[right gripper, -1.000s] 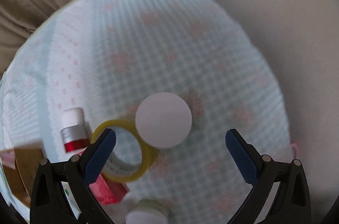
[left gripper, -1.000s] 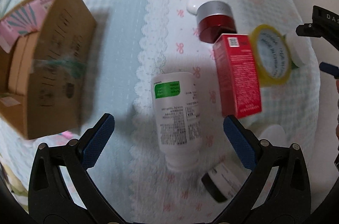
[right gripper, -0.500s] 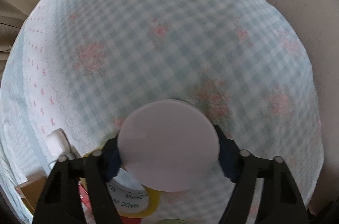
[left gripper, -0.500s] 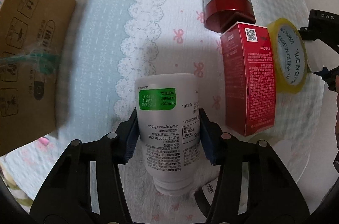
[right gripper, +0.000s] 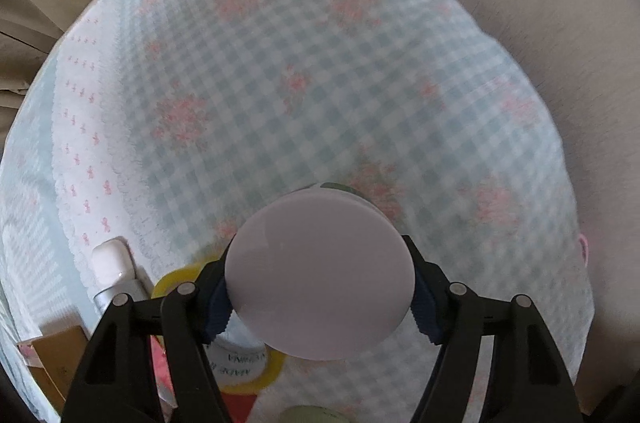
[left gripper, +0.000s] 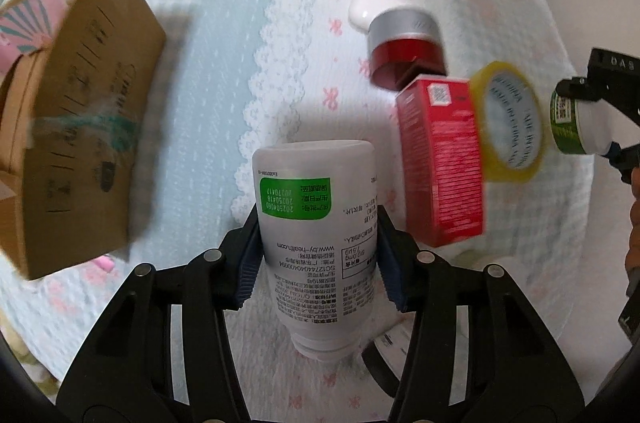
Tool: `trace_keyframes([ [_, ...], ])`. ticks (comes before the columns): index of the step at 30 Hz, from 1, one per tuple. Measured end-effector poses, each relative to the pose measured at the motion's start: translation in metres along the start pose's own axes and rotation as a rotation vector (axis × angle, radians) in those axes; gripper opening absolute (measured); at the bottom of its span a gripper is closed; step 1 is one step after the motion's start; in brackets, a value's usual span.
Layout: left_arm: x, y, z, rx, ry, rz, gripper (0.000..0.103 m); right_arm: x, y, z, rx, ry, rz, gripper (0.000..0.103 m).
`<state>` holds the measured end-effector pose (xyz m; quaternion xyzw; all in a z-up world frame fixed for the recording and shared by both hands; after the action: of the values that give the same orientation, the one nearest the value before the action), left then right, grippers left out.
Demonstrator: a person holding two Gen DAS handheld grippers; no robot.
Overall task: Organize rigid objects
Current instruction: 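Carry the pill bottle and white jar toward the cardboard box with both tools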
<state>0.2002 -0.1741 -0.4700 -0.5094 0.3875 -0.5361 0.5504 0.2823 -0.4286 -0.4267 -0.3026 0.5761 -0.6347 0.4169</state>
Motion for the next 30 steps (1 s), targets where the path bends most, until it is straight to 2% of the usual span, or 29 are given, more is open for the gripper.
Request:
trace_keyframes([
  [6,0.004,-0.064,0.005,0.095,0.029,-0.04,0.047,0.001,-0.07,-0.016,0.091,-0.054,0.0,0.068],
  [12,-0.015,-0.154,0.016,0.195,0.066,-0.081,0.047,-0.015,-0.166,-0.036,0.184,-0.133,0.052,0.068],
  [16,-0.039,-0.213,0.021,0.252,0.097,-0.077,0.047,-0.033,-0.208,-0.054,0.231,-0.183,0.088,0.068],
  [22,-0.104,-0.27,0.032,0.302,0.083,-0.086,0.047,-0.078,-0.253,-0.099,0.274,-0.274,0.147,0.068],
  [30,-0.211,-0.292,0.045,0.295,0.098,-0.092,0.047,-0.158,-0.265,-0.17,0.27,-0.319,0.199,0.068],
])
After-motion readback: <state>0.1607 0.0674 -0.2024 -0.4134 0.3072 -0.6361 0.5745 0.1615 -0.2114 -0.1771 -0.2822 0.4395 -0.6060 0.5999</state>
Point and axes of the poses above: each gripper's, at about its wrist camera, not at the fingertips, and y roughly the way its jaws point, x to its right, z to its top, the point moved 2 cm from there along y, roughly the way its jaws point, and after that the axes turned 2 degrees about z, right-handed, at the moved point
